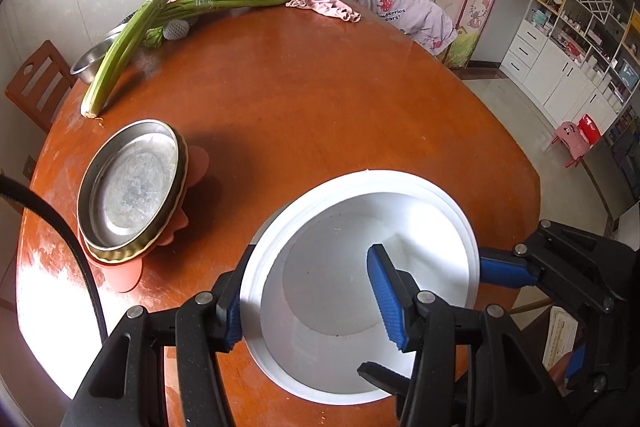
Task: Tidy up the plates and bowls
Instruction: 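Lift the red-sided bowl with the right tool over the large white bowl, then lower the red-sided bowl into the white bowl and open the right tool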
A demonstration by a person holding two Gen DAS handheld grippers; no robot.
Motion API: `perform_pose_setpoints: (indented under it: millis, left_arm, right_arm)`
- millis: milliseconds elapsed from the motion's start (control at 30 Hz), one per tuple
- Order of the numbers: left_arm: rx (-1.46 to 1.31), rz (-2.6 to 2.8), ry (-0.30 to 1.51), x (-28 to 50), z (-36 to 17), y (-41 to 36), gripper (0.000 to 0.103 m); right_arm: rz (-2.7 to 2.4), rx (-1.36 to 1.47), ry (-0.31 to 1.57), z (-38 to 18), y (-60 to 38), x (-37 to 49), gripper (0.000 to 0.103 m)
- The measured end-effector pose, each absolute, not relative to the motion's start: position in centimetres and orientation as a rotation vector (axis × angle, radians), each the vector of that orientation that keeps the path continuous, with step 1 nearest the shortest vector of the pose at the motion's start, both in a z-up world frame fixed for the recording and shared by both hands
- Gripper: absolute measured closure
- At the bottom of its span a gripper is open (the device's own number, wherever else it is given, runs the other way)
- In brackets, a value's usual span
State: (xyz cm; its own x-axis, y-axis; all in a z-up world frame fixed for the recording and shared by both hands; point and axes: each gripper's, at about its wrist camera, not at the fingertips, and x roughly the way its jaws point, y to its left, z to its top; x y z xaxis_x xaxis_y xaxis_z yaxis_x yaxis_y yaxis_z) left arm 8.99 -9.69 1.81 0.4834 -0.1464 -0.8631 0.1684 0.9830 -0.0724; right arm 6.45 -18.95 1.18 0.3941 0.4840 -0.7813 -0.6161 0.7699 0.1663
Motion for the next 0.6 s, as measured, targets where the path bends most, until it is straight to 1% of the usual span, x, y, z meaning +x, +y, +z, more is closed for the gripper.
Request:
perform_pose_setpoints:
  millis: [600]
  left_arm:
    - [0.049, -0.184, 1.070, 9.6, 0.6, -10.1, 0.050]
  right_arm:
    - [0.699, -0.192, 0.956, 0.0, -18.6, 7.4, 0.034]
